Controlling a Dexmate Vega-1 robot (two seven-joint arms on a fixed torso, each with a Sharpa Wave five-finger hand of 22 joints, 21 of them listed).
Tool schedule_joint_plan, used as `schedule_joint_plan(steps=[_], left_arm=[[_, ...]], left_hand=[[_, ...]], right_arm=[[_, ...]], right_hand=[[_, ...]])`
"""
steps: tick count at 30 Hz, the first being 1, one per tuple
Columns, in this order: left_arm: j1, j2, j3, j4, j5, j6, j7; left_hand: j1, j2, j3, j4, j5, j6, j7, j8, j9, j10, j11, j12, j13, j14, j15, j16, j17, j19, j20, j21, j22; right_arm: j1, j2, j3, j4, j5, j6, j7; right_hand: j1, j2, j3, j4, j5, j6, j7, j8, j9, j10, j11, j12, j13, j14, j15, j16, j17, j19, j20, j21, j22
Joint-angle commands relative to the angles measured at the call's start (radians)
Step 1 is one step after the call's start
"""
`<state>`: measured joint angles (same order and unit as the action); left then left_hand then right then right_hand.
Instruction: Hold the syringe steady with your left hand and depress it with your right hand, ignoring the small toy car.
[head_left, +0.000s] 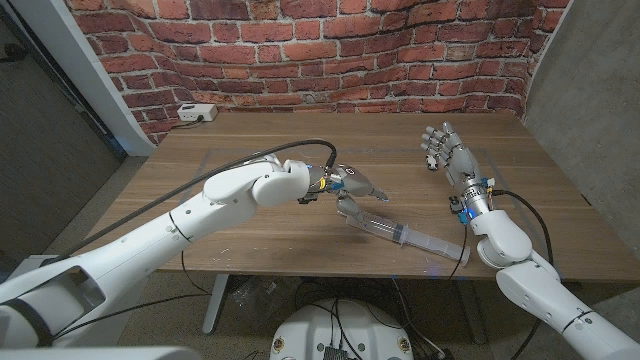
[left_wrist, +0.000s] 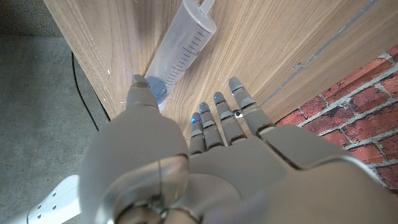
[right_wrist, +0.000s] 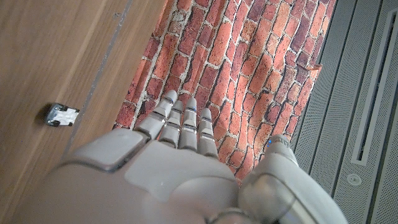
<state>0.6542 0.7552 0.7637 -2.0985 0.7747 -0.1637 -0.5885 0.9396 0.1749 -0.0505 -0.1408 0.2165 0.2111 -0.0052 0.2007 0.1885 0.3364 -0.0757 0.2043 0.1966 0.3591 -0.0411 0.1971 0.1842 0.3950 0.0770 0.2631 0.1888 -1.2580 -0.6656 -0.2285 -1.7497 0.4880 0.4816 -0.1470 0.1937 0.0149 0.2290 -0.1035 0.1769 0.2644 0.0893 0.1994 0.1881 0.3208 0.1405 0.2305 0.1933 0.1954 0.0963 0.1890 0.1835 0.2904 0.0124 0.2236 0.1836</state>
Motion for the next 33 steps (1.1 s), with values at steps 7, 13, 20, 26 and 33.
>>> schedule_joint_plan(steps=[7,13,20,26,33], left_arm=[[-0.028,-0.062,0.06,0.05,0.042,0.027,-0.025],[-0.03,-0.071,0.076,0.036,0.062,0.045,-0.059],[-0.031,-0.086,0.082,0.058,0.063,0.056,-0.053],[-0.046,-0.097,0.097,0.082,0.049,0.045,-0.06],[-0.052,-0.111,0.114,0.101,0.06,0.062,-0.073]], left_hand=[[0.027,0.006,0.023,-0.004,-0.005,0.017,-0.006,0.007,0.006,0.013,-0.009,0.006,0.003,0.02,0.001,0.008,0.004,0.013,0.007,0.006,0.003],[0.031,0.006,0.029,-0.004,-0.007,0.019,-0.009,0.008,0.006,0.017,-0.013,0.007,0.003,0.018,0.002,0.006,0.004,0.01,0.01,0.005,0.004],[0.036,0.006,0.036,-0.003,-0.008,0.019,-0.01,0.007,0.006,0.013,-0.012,0.005,0.003,0.016,0.001,0.004,0.005,0.008,0.015,0.003,0.004],[0.038,0.007,0.042,-0.001,-0.01,0.022,-0.012,0.008,0.006,0.018,-0.013,0.007,0.004,0.017,-0.001,0.004,0.005,0.0,0.017,0.0,0.005],[0.042,0.008,0.049,0.0,-0.011,0.026,-0.013,0.009,0.006,0.02,-0.015,0.007,0.004,0.018,-0.001,0.004,0.006,-0.004,0.019,-0.001,0.005]], right_arm=[[0.009,0.002,-0.005,0.009,0.003,0.006,0.006],[0.01,0.002,-0.004,0.014,0.008,0.012,0.011],[0.018,0.0,-0.008,0.022,0.014,0.008,0.02],[0.023,0.001,-0.011,0.031,0.02,0.008,0.026],[0.026,0.005,-0.014,0.045,0.024,0.016,0.031]], right_hand=[[0.014,0.001,0.004,-0.006,0.004,0.007,0.004,0.001,0.004,0.007,-0.004,-0.001,0.001,0.015,0.001,-0.002,0.002,0.01,-0.001,-0.001,0.003],[0.014,0.001,0.003,-0.006,0.004,0.008,0.005,0.001,0.004,0.008,-0.005,-0.001,0.001,0.016,0.001,-0.002,0.002,0.011,-0.001,-0.002,0.003],[0.014,0.002,0.003,-0.006,0.004,0.008,0.004,0.0,0.004,0.007,-0.004,-0.001,0.001,0.016,0.001,-0.002,0.002,0.011,-0.001,-0.002,0.003],[0.014,0.001,0.003,-0.007,0.003,0.008,0.004,0.0,0.004,0.008,-0.004,-0.001,0.001,0.016,0.002,-0.002,0.002,0.011,-0.001,-0.003,0.003],[0.013,0.001,0.003,-0.007,0.003,0.007,0.004,0.0,0.004,0.008,-0.005,-0.001,0.001,0.016,0.001,-0.002,0.002,0.011,-0.001,-0.003,0.003]])
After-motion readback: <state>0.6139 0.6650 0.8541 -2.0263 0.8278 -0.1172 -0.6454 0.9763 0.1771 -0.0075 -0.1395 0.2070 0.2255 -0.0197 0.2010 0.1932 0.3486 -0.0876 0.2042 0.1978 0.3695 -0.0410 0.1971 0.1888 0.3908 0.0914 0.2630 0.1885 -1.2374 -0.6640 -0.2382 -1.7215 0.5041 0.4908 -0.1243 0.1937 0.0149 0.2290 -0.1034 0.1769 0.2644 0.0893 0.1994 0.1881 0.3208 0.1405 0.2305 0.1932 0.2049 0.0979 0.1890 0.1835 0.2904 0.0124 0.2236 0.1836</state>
